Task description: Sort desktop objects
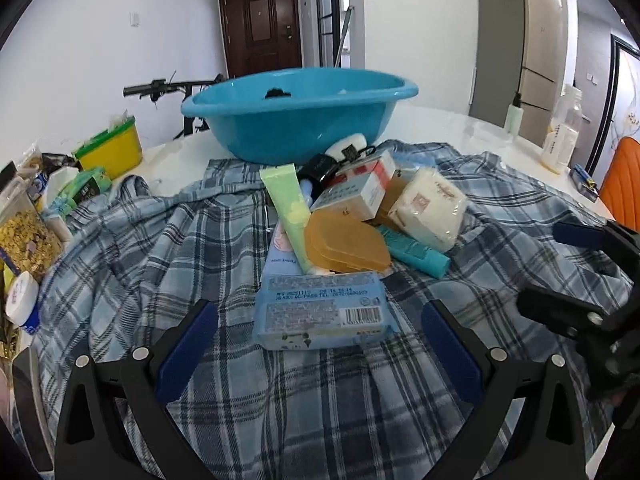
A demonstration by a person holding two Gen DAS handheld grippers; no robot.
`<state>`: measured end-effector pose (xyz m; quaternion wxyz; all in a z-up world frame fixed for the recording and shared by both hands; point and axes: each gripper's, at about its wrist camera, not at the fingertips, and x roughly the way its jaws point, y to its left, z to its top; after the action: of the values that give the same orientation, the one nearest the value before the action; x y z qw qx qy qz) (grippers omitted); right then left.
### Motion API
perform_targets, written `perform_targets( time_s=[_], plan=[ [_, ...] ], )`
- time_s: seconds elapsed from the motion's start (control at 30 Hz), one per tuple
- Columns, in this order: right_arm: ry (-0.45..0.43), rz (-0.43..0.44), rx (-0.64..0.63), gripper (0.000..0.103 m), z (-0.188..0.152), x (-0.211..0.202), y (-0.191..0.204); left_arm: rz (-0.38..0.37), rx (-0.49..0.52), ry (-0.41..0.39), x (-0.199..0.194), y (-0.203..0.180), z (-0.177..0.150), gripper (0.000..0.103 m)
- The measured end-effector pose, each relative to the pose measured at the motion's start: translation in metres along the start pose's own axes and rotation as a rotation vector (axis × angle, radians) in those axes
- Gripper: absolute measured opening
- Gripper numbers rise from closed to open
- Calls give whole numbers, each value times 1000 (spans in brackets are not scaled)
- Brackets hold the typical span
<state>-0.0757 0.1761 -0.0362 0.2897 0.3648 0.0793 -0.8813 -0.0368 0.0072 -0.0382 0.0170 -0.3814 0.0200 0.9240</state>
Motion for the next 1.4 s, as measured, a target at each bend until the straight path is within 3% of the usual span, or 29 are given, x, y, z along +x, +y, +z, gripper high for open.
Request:
perform_targets(
  time_s=[0.23, 0.33, 0.53, 0.73, 1.0, 1.2, 1.4],
  plan=[
    [-2, 21, 2, 103, 0, -3, -1, 1, -30, 68, 23, 7, 0, 103],
    [-6, 29, 1, 103, 1, -4, -1, -21, -43, 98, 30, 9, -1, 93],
    [1, 30, -5, 103, 2, -2, 1, -33, -39, 135, 38, 8, -1, 86],
    [6, 33, -18, 103, 2, -1, 5, -62, -49, 94, 30, 10, 0, 73],
    [-19, 29, -22, 103, 11, -7, -2, -54, -53, -12, 7, 11, 2, 72],
    [-45, 90, -51, 103, 35, 8, -15, -72, -73, -42, 2, 14, 3, 72],
    [61, 126, -161, 103, 60, 55, -2, -108, -117, -39, 3, 22, 1, 72]
  ],
)
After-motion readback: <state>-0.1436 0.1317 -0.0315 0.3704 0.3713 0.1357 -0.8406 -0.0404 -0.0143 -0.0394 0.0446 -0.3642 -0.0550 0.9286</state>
